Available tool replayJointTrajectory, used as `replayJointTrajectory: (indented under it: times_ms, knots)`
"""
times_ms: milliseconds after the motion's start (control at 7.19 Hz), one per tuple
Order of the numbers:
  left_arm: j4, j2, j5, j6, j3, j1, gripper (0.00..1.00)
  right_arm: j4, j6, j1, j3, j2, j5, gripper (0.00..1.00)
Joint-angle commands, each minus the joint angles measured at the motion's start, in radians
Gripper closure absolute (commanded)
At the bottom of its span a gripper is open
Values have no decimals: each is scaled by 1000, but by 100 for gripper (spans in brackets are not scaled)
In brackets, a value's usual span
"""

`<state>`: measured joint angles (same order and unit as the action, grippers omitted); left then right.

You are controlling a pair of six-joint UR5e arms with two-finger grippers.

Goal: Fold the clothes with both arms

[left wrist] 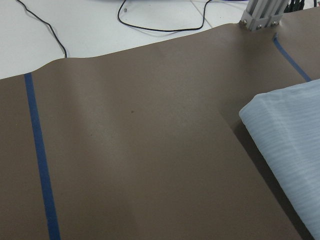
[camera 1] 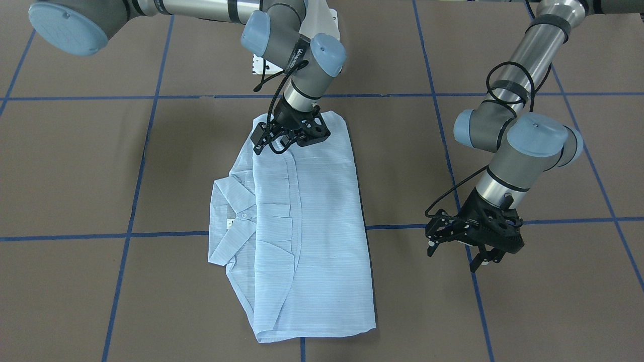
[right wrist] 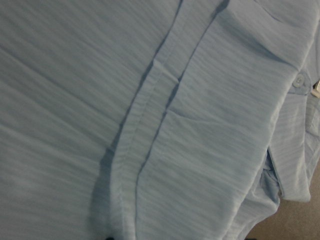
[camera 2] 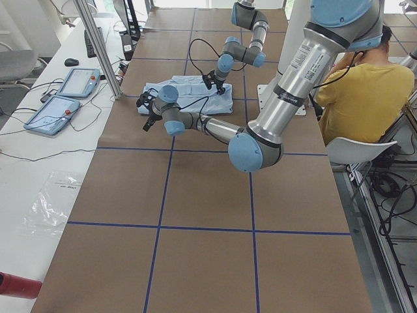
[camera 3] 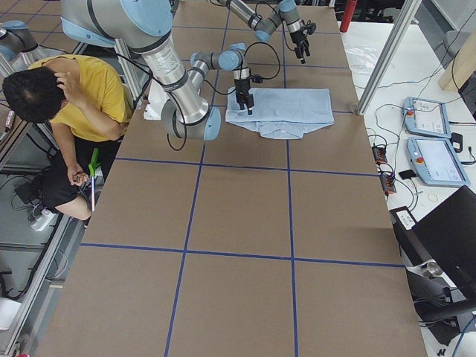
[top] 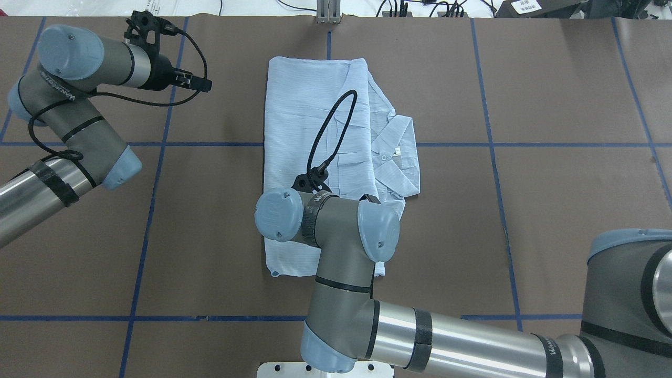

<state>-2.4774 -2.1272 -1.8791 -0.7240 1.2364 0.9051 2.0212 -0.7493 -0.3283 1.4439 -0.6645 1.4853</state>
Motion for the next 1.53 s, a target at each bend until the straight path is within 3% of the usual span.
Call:
replayJointTrajectory:
  times_ms: [0, 139, 417, 834, 973, 1112, 1251, 1390]
  knots:
    - [0, 3, 0, 0, 2, 0, 0, 16, 4, -17, 47, -42, -5, 36]
    - [0, 3, 0, 0, 2, -2, 0, 22, 4, -21, 129, -88, -5, 99]
    - [0, 3, 0, 0, 0, -3, 0, 22, -13, -29, 235, -110, 4, 100]
    - [0, 3, 0, 0, 0, -3, 0, -31, -42, -38, 266, -155, 4, 100]
    - [0, 3, 0, 0, 0, -3, 0, -180, -39, -37, 266, -203, 6, 68]
    - [0, 3, 0, 0, 0, -3, 0, -241, -27, -37, 268, -220, 15, 48]
    - [0, 4, 2, 0, 0, -3, 0, -293, -24, -55, 271, -211, 73, 34]
    - [0, 4, 2, -2, 0, -3, 0, -361, -10, -81, 271, -213, 170, 32]
